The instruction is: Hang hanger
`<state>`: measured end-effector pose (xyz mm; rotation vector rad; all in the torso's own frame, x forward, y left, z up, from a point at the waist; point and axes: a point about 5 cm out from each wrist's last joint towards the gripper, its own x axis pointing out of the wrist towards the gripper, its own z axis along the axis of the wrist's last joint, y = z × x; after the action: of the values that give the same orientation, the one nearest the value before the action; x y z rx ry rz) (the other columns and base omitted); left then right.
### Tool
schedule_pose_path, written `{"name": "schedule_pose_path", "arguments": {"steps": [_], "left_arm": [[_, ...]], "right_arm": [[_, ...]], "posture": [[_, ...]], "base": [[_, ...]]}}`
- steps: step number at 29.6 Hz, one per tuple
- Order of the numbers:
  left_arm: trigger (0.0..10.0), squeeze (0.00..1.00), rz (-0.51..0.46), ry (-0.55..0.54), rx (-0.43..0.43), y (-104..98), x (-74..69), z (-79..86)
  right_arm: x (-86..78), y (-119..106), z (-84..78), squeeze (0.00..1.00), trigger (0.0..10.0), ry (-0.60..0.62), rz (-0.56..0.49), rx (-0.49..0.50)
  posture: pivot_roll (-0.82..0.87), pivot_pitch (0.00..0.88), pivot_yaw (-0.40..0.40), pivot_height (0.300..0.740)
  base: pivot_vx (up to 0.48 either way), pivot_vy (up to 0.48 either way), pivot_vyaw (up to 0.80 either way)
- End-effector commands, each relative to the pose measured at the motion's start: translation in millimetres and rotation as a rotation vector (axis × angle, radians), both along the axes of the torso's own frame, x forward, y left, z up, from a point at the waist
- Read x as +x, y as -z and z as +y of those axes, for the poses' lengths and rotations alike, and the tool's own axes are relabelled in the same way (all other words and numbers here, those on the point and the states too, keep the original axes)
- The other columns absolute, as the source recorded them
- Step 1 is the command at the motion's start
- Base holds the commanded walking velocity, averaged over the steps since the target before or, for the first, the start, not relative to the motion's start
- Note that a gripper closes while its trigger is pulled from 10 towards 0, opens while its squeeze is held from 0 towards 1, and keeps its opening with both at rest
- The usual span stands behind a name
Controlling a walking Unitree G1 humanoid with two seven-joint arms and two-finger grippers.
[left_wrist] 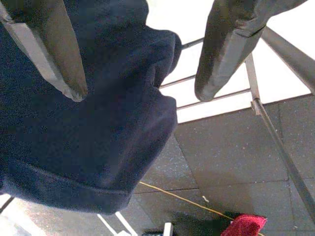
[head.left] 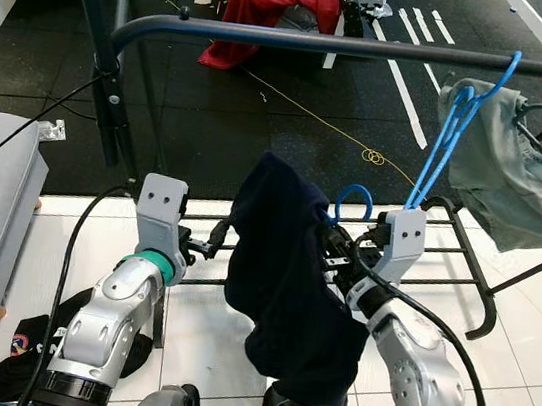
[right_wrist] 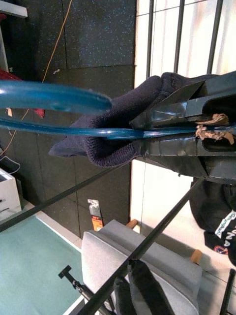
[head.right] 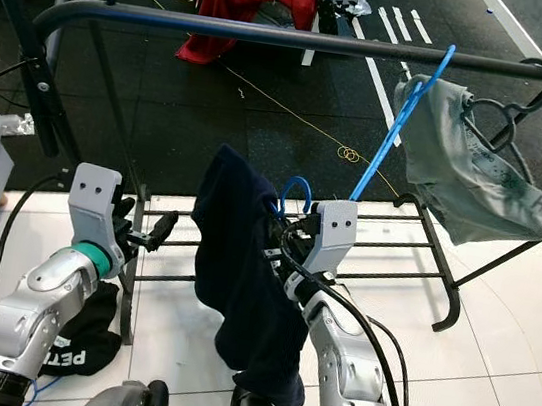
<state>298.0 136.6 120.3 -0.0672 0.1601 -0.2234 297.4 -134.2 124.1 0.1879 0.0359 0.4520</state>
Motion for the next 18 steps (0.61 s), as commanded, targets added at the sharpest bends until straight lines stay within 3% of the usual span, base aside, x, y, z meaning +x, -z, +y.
{"name": "schedule_pose_path", "arguments": {"steps": [1,18], "left_arm": [[10.0,0.0,0.018,0.016,-0.002,2.6,-2.0,-2.3],[10.0,0.0,0.026,0.031,0.021,3.4,-1.9,-3.5]], "right_arm": [[-2.6,-1.4,-0.2,0.0,10.0,0.002,-0.014,0.017],[-3.6,-0.9,0.1,0.0,10.0,0.006,-0.004,0.026]], "posture": [[-0.04,0.114,0.015,0.74],[-0.04,0.116,0.019,0.74]], "base": [[0.0,0.0,0.0],[0.0,0.0,0.0]]}}
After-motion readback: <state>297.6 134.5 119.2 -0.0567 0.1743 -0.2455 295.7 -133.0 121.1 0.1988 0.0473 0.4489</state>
